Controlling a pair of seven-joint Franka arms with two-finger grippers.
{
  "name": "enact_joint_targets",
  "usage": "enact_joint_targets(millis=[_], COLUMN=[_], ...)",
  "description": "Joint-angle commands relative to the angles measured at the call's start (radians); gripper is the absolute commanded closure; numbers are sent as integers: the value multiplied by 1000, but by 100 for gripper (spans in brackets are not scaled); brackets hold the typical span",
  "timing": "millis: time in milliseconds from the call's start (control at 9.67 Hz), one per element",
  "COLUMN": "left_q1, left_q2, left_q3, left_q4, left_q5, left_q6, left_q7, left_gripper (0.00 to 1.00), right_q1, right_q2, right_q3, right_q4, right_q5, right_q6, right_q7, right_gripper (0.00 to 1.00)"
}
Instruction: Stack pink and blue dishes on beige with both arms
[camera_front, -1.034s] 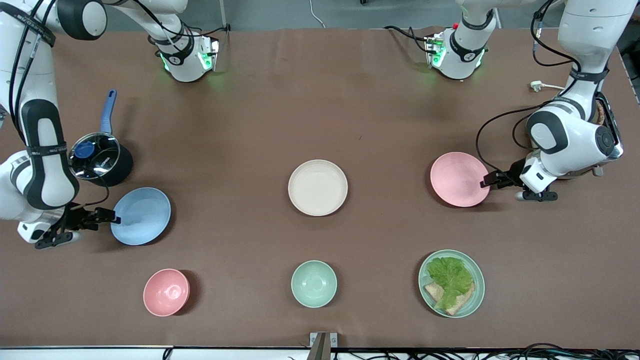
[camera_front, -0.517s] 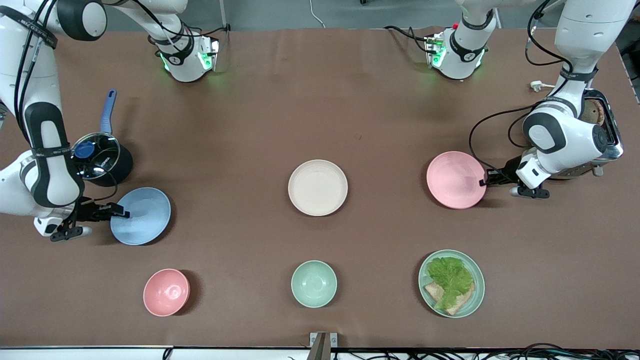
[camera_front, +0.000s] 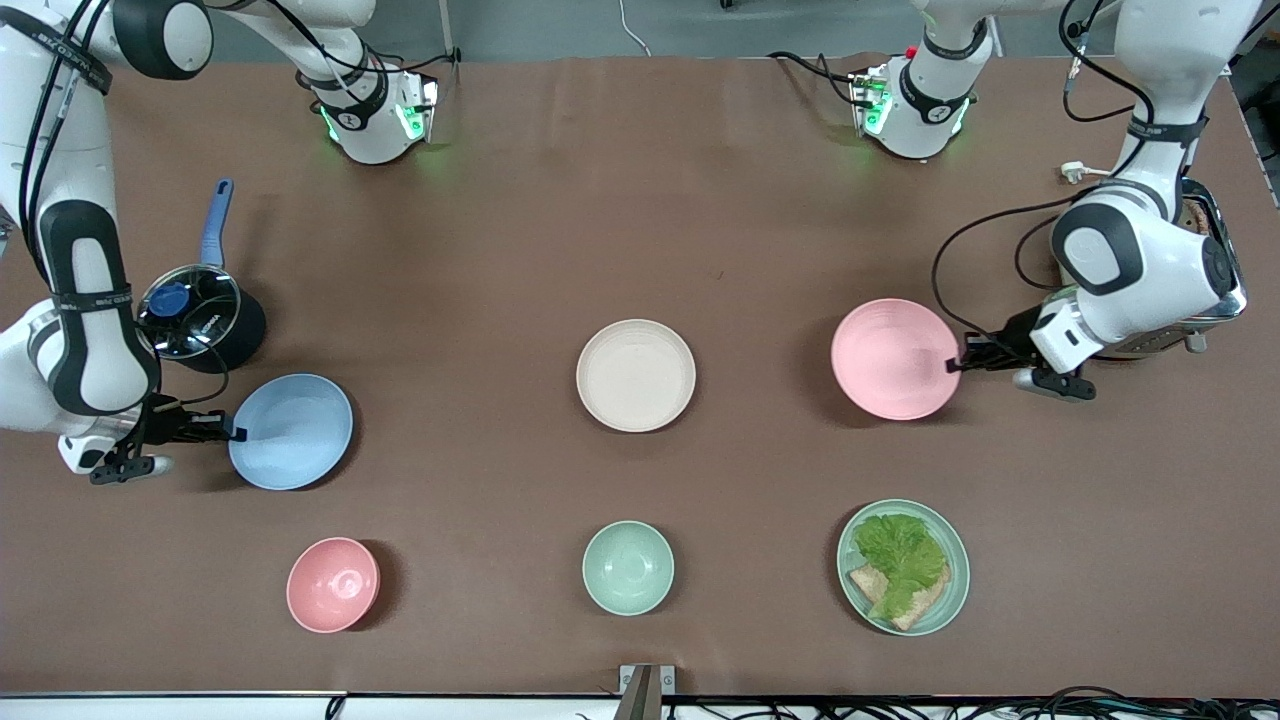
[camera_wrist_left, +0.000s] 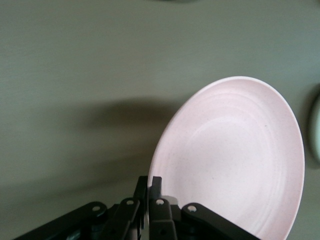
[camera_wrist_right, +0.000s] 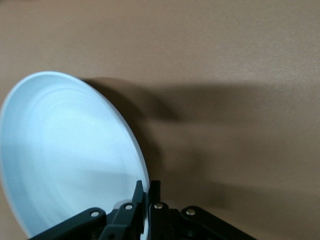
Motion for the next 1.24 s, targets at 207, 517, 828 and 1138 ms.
enact_joint_targets(millis=[207,517,828,1138], left_q1=[-18,-113,-234,-270], left_q2=[110,258,351,405], left_q3=[-371,-485,-482,-465], left_q4=[38,79,122,142], left_q5=[-5,-4,-5,-1], left_q6=[274,517,634,649], left_q7=[-490,-674,-747,-747], left_gripper=[100,100,99,93], right_q1=[35,88,95,93], right_q2=[-146,-293,-427,-470], right_q3=[-27,-10,134,289], right_q4=[65,56,1,-33], right_q5=[-65,-91,-169,-171], right_q6=[-219,-345,-364,-347], right_q7=[231,438,685,880], right_gripper=[100,100,99,99])
